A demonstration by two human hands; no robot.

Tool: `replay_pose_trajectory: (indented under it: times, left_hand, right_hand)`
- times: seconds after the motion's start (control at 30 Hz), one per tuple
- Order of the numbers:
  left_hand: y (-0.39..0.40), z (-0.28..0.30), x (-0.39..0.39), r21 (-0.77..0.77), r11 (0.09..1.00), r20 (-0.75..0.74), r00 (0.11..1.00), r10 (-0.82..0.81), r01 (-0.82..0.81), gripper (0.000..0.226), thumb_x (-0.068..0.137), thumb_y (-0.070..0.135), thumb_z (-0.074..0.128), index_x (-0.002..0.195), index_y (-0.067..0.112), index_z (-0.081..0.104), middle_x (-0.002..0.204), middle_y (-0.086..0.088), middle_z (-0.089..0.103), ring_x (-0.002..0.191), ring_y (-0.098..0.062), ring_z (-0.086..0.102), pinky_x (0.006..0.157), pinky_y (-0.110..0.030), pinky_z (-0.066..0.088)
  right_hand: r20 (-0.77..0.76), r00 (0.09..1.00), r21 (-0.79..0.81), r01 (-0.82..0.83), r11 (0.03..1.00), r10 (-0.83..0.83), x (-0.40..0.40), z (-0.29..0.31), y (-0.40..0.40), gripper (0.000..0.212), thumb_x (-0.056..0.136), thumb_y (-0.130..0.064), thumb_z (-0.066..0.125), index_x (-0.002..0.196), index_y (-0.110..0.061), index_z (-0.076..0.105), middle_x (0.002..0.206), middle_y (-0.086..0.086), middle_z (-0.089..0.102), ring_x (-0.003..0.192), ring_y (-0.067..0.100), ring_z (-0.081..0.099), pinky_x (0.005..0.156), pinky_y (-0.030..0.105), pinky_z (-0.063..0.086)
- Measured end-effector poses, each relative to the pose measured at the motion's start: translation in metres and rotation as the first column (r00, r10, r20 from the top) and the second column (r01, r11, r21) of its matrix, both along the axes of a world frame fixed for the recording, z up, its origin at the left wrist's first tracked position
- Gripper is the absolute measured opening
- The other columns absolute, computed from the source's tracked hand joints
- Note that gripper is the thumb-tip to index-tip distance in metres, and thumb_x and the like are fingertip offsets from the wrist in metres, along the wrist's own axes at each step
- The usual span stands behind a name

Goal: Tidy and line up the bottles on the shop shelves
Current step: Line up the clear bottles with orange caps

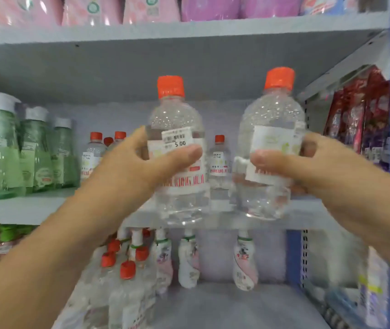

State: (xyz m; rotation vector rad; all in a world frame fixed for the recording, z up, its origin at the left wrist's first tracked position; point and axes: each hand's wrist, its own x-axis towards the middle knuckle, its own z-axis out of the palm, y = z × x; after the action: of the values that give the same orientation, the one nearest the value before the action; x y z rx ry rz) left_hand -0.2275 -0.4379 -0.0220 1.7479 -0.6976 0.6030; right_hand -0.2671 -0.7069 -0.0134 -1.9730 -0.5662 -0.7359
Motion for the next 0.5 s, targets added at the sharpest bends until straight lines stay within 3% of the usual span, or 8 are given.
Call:
replay_pose_trajectory:
  times: [0.1,0.2,0.3,0.33,0.4,0.43,0.5]
  left_hand:
    - [-0.015,0.011,0.044,0.071,0.996,-0.06,0.997,0.054,-0.05,0.065,0.05,0.08,0.082,0.104,0.049,0.068,0.093,0.03,0.074,0.076,0.011,0.07,0.063,-0.02,0.055]
    - [-0.028,0.013,0.081,0.115,0.991,-0.154,0.984,0.09,-0.073,0.046,0.061,0.065,0.088,0.094,0.042,0.065,0.081,0.035,0.071,0.068,0.013,0.067,0.045,-0.009,0.048]
    - [-0.037,0.017,0.108,0.195,0.971,-0.182,0.968,0.175,-0.139,0.059,0.06,0.069,0.086,0.106,0.039,0.065,0.1,0.015,0.076,0.082,-0.004,0.071,0.058,-0.02,0.052]
    - [-0.04,0.021,0.116,0.268,0.946,-0.154,0.962,0.227,-0.181,0.073,0.061,0.072,0.084,0.121,0.038,0.061,0.116,0.011,0.072,0.095,-0.01,0.07,0.067,-0.025,0.054]
    - [-0.043,0.031,0.131,0.401,0.871,-0.052,0.943,0.33,-0.283,0.109,0.063,0.073,0.082,0.152,0.031,0.035,0.143,0.0,0.057,0.118,-0.025,0.063,0.081,-0.034,0.053]
    - [-0.044,0.037,0.136,0.423,0.849,0.002,0.937,0.349,-0.317,0.116,0.063,0.073,0.082,0.156,0.031,0.026,0.149,-0.003,0.05,0.123,-0.028,0.059,0.083,-0.035,0.053]
    - [-0.043,0.052,0.144,0.399,0.857,0.069,0.943,0.326,-0.326,0.115,0.065,0.075,0.079,0.157,0.03,0.027,0.143,0.0,0.055,0.114,-0.022,0.061,0.076,-0.028,0.052]
  right_hand:
    - [-0.157,0.988,0.082,0.005,0.997,0.008,0.034,0.01,0.003,0.05,0.059,-0.056,0.091,0.102,-0.035,0.075,0.096,-0.013,0.079,0.085,0.01,0.077,0.079,0.04,0.062]
    - [-0.249,0.962,0.077,0.136,0.988,-0.113,0.069,0.006,0.006,0.049,0.065,-0.045,0.092,0.105,-0.028,0.071,0.088,-0.014,0.079,0.077,0.007,0.077,0.067,0.032,0.063]
    - [-0.33,0.927,0.048,0.203,0.978,-0.177,0.097,0.009,0.002,0.051,0.063,-0.048,0.093,0.104,-0.03,0.068,0.087,-0.012,0.079,0.078,0.01,0.077,0.075,0.037,0.065]
    - [-0.347,0.917,0.011,0.217,0.976,-0.199,0.106,0.012,0.001,0.051,0.063,-0.049,0.092,0.104,-0.031,0.067,0.089,-0.011,0.079,0.082,0.011,0.077,0.078,0.04,0.065]
    - [-0.364,0.897,-0.104,0.229,0.968,-0.251,0.122,0.017,0.0,0.059,0.066,-0.052,0.09,0.113,-0.029,0.063,0.102,-0.006,0.077,0.094,0.015,0.074,0.083,0.042,0.064]
    - [-0.359,0.884,-0.179,0.249,0.952,-0.299,0.128,0.02,0.001,0.066,0.067,-0.054,0.089,0.12,-0.028,0.059,0.108,-0.003,0.073,0.099,0.017,0.071,0.085,0.043,0.063]
    - [-0.316,0.852,-0.331,0.314,0.89,-0.418,0.137,0.027,0.001,0.082,0.069,-0.06,0.085,0.132,-0.024,0.047,0.117,-0.001,0.066,0.104,0.02,0.066,0.085,0.044,0.062]
